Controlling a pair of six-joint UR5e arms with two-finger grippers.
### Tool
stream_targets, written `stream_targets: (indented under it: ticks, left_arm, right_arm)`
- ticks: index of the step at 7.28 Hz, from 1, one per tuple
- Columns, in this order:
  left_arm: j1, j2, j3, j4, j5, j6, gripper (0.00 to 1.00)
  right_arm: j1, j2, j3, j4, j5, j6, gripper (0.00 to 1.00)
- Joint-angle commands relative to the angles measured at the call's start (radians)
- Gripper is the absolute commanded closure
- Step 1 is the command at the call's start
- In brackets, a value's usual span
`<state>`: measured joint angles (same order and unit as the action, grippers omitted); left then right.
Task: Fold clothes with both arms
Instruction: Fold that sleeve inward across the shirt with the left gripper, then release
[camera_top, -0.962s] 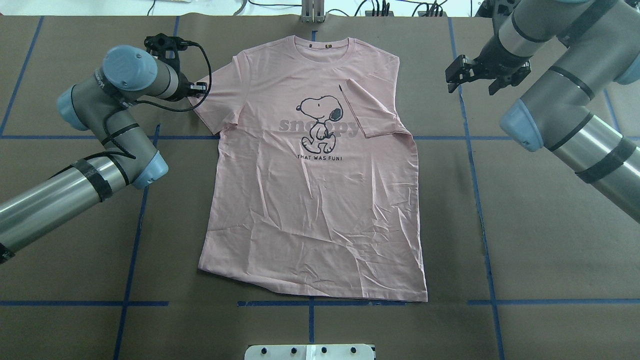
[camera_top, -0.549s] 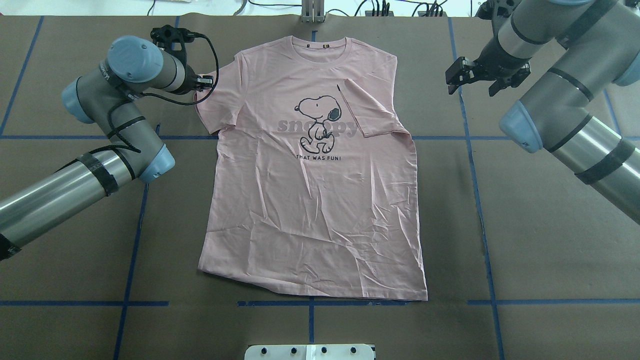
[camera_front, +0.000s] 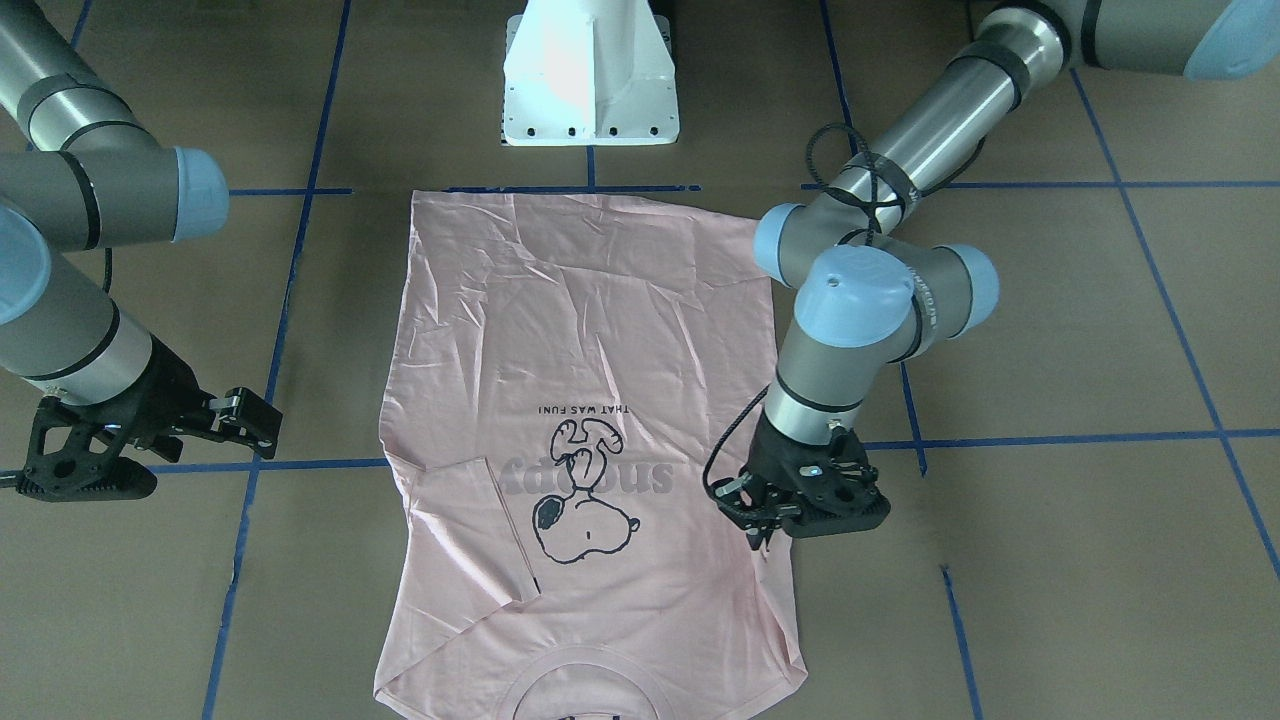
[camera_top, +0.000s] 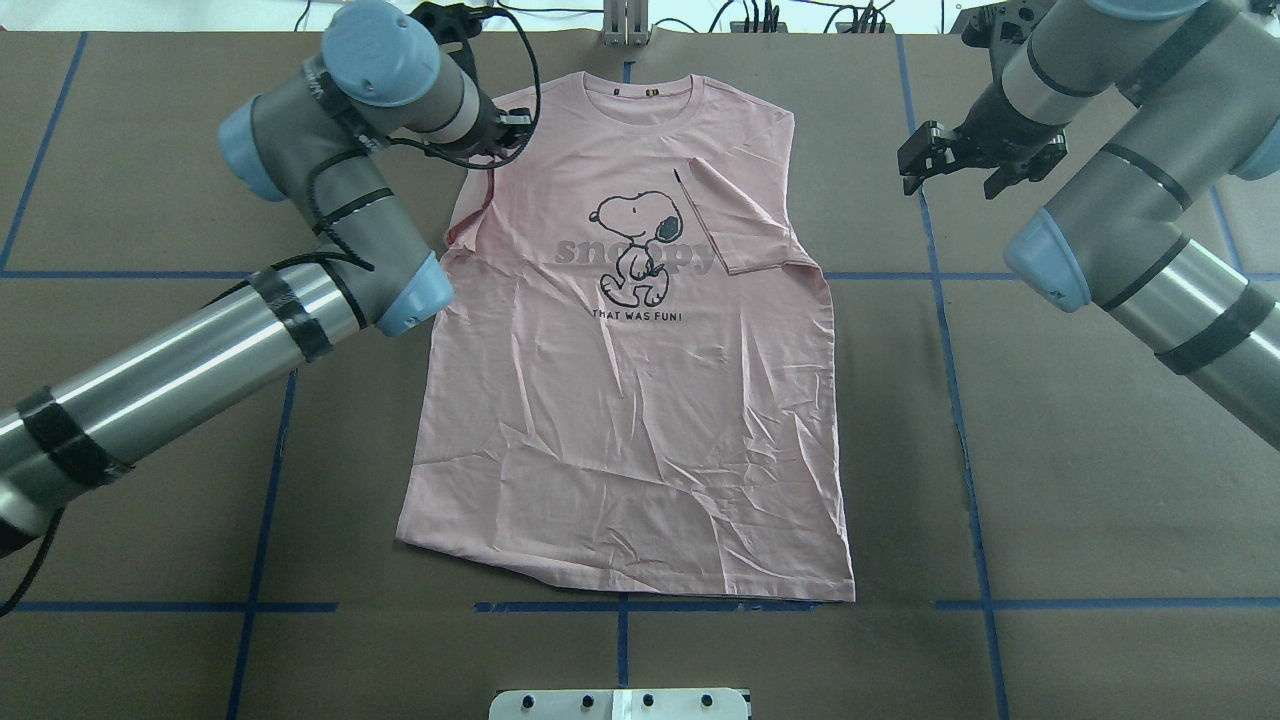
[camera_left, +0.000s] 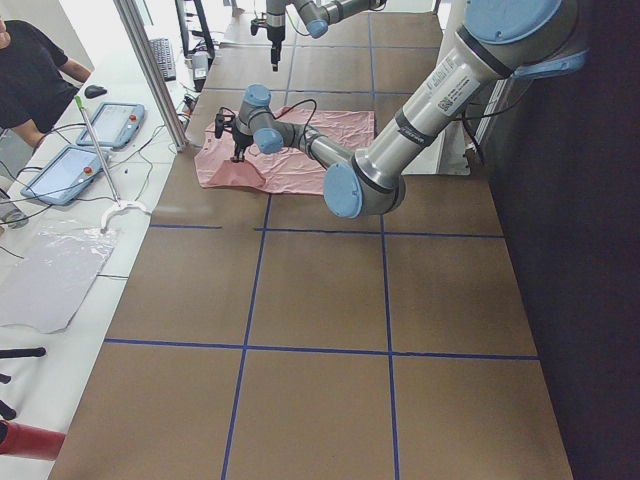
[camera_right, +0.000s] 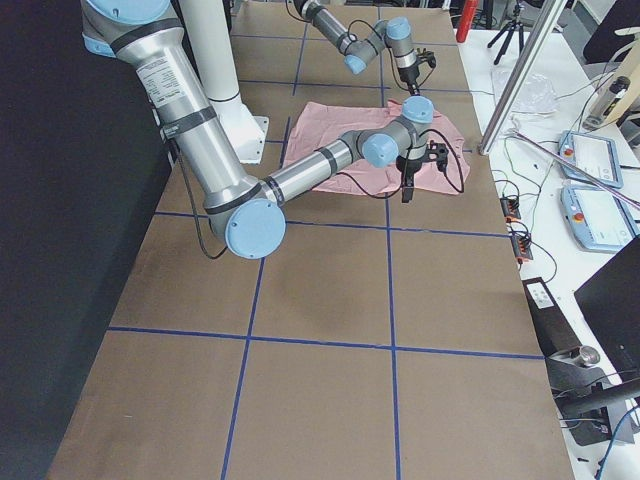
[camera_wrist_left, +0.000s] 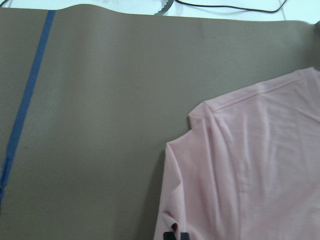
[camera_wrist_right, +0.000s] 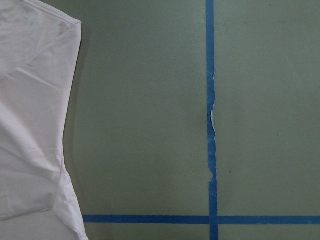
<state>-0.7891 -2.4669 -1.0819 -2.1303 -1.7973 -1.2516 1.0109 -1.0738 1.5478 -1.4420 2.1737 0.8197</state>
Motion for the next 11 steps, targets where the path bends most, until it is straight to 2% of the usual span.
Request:
stream_targets:
  ticks: [1, 2, 3, 6, 7, 8, 11]
  left_arm:
    - [0.037, -0.090, 0.105, -0.006, 0.004, -0.055, 1.00]
    - [0.048, -0.087, 0.109, -0.025, 0.009, -0.051, 0.42]
    - [0.079, -0.084, 0.123, -0.087, 0.057, -0.049, 0.00]
    - [0.079, -0.081, 0.109, -0.139, 0.058, -0.065, 0.00]
    - [0.080, -0.052, 0.059, -0.123, 0.000, -0.060, 0.00]
    - [0.080, 0.024, -0.066, -0.075, -0.048, -0.055, 0.00]
    - [0.082, 0.282, -0.547, 0.224, -0.065, 0.004, 0.00]
  right_arm:
    - [-0.002, -0.003, -0.005, 0.000, -0.002, -0.001, 0.00]
    - [-0.006, -0.003, -0.006, 0.000, -0.002, 0.001, 0.00]
    - [-0.011, -0.002, -0.006, 0.002, -0.002, 0.001, 0.00]
    - [-0.012, 0.000, 0.001, 0.002, -0.002, 0.010, 0.00]
    - [-0.017, -0.009, 0.038, 0.002, 0.000, 0.018, 0.00]
    - [-0.038, -0.067, 0.101, 0.002, 0.000, 0.019, 0.00]
    - [-0.113, -0.269, 0.363, 0.003, -0.005, 0.134, 0.00]
